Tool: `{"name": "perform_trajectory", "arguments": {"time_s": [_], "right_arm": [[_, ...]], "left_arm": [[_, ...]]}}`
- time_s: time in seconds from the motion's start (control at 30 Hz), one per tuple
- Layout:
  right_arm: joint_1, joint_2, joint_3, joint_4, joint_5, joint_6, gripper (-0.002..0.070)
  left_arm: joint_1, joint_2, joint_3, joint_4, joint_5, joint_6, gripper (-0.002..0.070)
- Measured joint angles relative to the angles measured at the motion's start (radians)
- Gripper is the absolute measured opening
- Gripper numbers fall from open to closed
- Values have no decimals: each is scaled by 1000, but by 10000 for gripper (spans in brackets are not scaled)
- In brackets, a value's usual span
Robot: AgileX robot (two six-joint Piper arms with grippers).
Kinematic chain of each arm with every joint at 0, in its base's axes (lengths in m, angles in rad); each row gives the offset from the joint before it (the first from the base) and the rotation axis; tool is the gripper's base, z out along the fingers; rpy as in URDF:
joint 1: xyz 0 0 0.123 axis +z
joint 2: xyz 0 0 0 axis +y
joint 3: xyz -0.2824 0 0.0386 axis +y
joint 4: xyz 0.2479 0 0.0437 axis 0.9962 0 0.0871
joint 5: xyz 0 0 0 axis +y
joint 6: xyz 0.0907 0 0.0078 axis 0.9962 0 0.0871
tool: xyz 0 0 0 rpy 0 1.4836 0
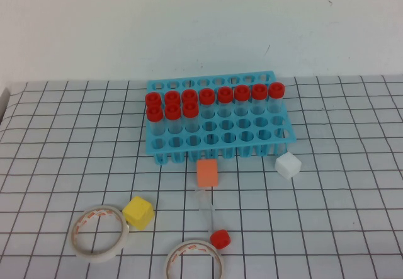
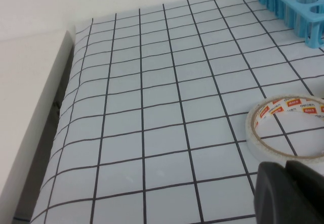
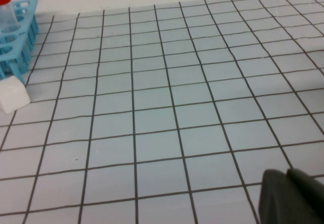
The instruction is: Place the test tubes
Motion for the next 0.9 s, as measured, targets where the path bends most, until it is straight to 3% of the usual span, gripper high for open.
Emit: {"name": "perform_trajectory", "arguments": {"time_s": [0.17,0.23,0.37,0.4,0.5,0.73,0.9], "right_arm": [[0,0,0,2,0,0,-1],[0,0,0,2,0,0,-1],[0,0,0,34,0,0,-1],[0,0,0,86,0,0,-1],[0,0,0,241,0,0,-1],[0,0,8,820,4,0,-1],[0,0,8,919,0,-36,-1]], "left_arm": [[0,0,0,8,-12,0,0],[0,0,0,-56,-24,-19,0],[0,0,2,-454,-64,-176,-1],[0,0,2,-687,-99,-240,0],[0,0,2,-863,-167,-267,0],[0,0,2,-938,-307,-269,-1],[-12,0,-12,-940,-243,-239,-1]]}}
